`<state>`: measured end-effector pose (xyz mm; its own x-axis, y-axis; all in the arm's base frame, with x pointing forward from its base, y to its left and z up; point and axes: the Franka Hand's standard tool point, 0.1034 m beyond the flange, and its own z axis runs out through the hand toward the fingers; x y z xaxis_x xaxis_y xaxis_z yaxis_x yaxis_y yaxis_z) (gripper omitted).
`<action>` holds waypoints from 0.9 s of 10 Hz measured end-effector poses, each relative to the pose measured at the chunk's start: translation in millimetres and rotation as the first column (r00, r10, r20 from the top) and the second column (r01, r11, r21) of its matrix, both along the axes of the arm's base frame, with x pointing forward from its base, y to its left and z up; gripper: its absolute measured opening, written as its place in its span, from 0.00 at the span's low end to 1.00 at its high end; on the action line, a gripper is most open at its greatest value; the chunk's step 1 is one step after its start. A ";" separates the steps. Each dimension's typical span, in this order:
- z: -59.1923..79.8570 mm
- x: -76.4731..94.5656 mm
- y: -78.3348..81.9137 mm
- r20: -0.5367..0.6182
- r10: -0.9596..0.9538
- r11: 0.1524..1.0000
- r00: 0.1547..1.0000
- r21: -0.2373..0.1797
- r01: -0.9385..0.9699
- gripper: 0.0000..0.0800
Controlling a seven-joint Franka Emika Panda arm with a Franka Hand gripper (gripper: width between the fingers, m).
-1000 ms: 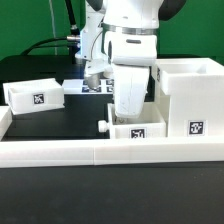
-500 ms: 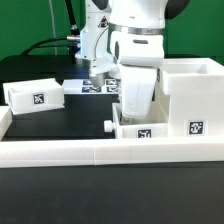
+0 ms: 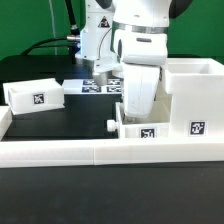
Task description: Assemble drawer
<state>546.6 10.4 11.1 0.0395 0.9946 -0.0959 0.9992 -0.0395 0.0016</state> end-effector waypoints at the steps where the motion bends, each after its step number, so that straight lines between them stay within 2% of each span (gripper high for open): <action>1: -0.2 -0.3 -0.6 -0.001 -0.001 1.000 1.000 0.000 0.001 0.06; 4: -0.3 -0.4 -1.8 -0.001 -0.004 1.000 1.000 -0.001 0.004 0.06; 5: 1.7 1.6 -1.9 0.004 -0.009 1.000 1.000 0.000 0.009 0.34; 6: 3.2 3.5 -2.0 0.008 -0.012 1.000 1.000 0.000 0.012 0.34; 7: 4.8 5.0 -2.8 0.012 -0.013 1.000 1.000 -0.001 0.013 0.59; 8: 8.2 5.6 -4.8 0.011 -0.020 1.000 1.000 -0.001 0.020 0.75; 9: 14.8 6.3 -7.5 0.008 -0.028 1.000 1.000 -0.005 0.028 0.75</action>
Offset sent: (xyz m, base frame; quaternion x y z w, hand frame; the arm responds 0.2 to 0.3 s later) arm 0.0000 0.0000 0.0000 0.0000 0.0000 0.0000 1.0000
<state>552.8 2.9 25.9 0.0682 0.9926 -0.1002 0.9977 -0.0676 0.0093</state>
